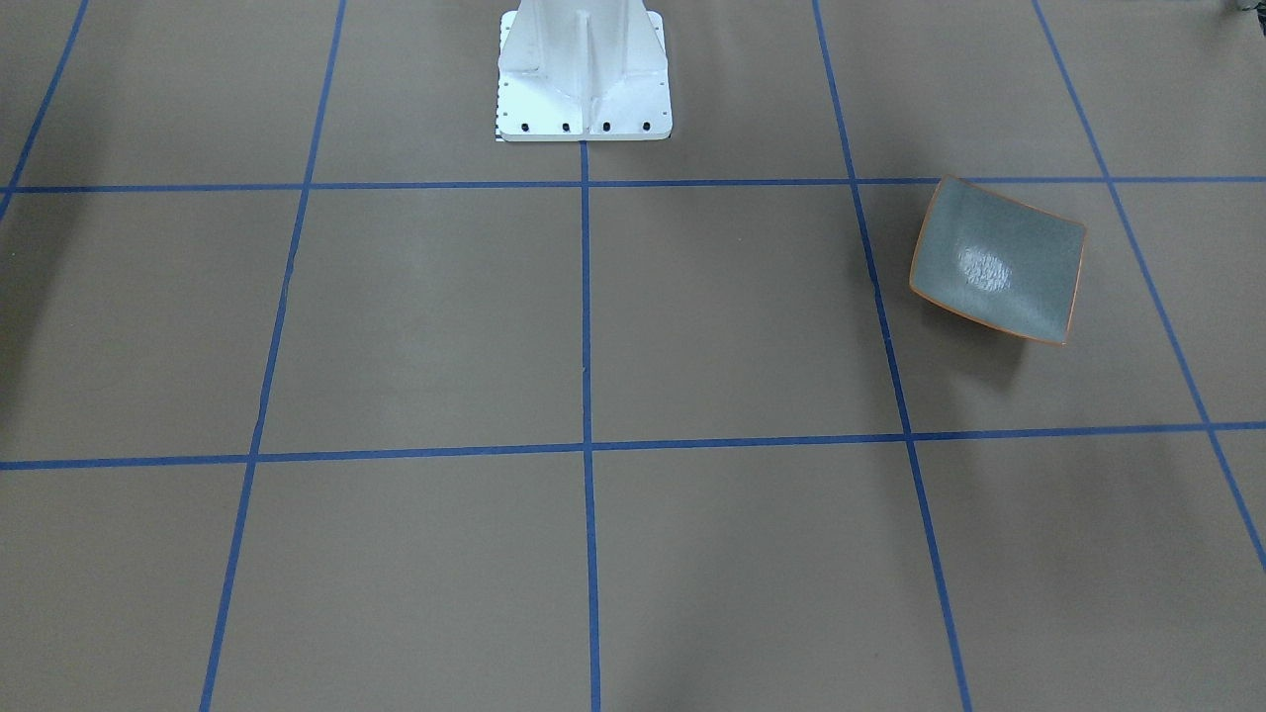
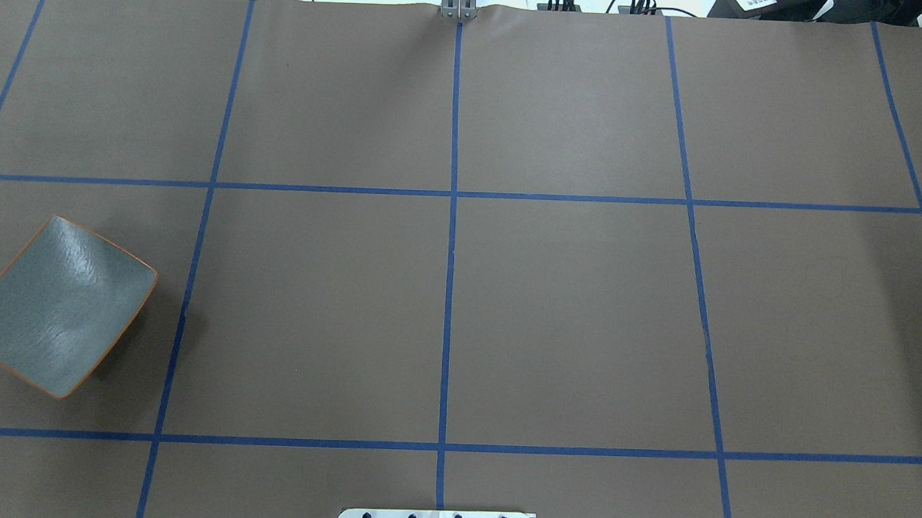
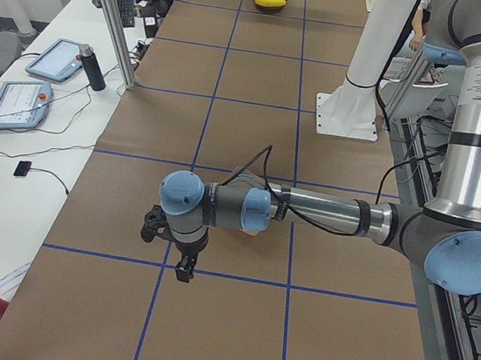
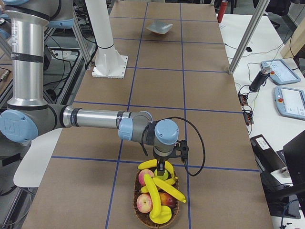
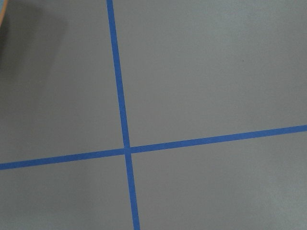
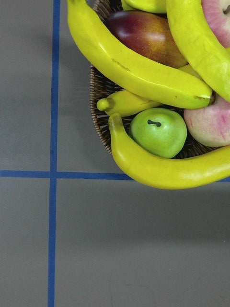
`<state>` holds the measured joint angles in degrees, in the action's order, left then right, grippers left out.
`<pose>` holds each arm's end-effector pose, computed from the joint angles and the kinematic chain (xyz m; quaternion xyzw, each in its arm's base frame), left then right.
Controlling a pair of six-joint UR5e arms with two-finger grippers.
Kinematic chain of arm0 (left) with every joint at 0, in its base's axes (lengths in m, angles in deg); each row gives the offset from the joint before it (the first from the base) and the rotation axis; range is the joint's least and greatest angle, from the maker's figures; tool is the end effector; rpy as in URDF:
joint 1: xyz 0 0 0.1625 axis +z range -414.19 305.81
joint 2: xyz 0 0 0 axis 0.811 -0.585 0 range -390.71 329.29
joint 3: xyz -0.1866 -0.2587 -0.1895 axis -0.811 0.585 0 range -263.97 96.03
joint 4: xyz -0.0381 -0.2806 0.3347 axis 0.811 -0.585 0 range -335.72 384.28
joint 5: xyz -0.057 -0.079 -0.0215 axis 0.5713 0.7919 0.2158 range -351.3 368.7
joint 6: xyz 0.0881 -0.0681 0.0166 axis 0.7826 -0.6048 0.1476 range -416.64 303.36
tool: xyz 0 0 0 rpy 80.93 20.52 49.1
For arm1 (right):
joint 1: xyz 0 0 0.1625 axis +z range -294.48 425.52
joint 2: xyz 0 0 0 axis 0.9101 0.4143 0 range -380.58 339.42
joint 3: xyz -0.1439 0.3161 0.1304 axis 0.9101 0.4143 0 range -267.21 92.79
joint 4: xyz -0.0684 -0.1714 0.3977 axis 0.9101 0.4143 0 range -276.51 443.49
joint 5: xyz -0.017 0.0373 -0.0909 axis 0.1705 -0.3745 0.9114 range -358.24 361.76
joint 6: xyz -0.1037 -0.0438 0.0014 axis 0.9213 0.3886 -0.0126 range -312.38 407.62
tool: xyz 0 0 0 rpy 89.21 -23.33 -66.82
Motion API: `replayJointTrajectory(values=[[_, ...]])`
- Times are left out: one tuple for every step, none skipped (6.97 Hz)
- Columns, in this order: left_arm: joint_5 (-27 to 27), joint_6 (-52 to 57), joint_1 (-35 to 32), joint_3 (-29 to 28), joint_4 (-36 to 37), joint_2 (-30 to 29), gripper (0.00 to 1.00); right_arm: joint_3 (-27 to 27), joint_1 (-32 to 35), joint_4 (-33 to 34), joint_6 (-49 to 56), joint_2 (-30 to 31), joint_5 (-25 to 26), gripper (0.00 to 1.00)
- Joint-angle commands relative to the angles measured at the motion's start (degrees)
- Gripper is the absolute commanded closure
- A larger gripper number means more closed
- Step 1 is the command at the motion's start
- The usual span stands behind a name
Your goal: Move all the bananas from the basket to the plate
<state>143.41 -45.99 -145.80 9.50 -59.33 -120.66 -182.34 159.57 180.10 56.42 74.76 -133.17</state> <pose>-0.0683 -0.5104 0.5936 0.0167 0.3806 0.0631 0.9224 0.0870 -0.4677 0.6244 -0.0119 -0.3852 -0.0155 0.9226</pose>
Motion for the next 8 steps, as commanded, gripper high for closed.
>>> replayJointTrajectory(values=[[-0.16,-0.19,0.02,0.04,0.2,-0.23,0.0,-0.06,0.0,-0.1,-0.01,0.02,0.02,0.0],[-0.07,-0.19,0.02,0.12,0.2,-0.05,0.0,0.02,0.0,-0.1,-0.01,0.02,0.02,0.0],[-0.07,-0.28,-0.06,0.73,0.03,-0.14,0.0,-0.24,0.0,-0.1,0.07,0.11,-0.07,0.0],[-0.16,-0.45,0.02,0.13,0.03,-0.66,0.0,-0.85,0.52,-0.1,0.68,0.11,-0.24,0.0],[0.02,-0.54,-0.06,1.26,-0.24,-0.14,0.0,0.1,0.53,-0.1,0.78,0.11,0.02,0.0],[0.02,-0.72,-0.06,1.44,-0.5,-0.05,0.0,0.02,0.53,-0.19,0.52,0.37,0.11,0.0],[0.02,-0.55,0.02,1.53,-0.5,-0.23,0.0,0.11,0.53,-0.19,0.08,0.81,-0.68,0.0],[-0.07,-0.54,0.02,1.53,-0.5,-0.4,0.0,1.24,0.53,-0.37,0.08,1.16,-5.03,0.0]])
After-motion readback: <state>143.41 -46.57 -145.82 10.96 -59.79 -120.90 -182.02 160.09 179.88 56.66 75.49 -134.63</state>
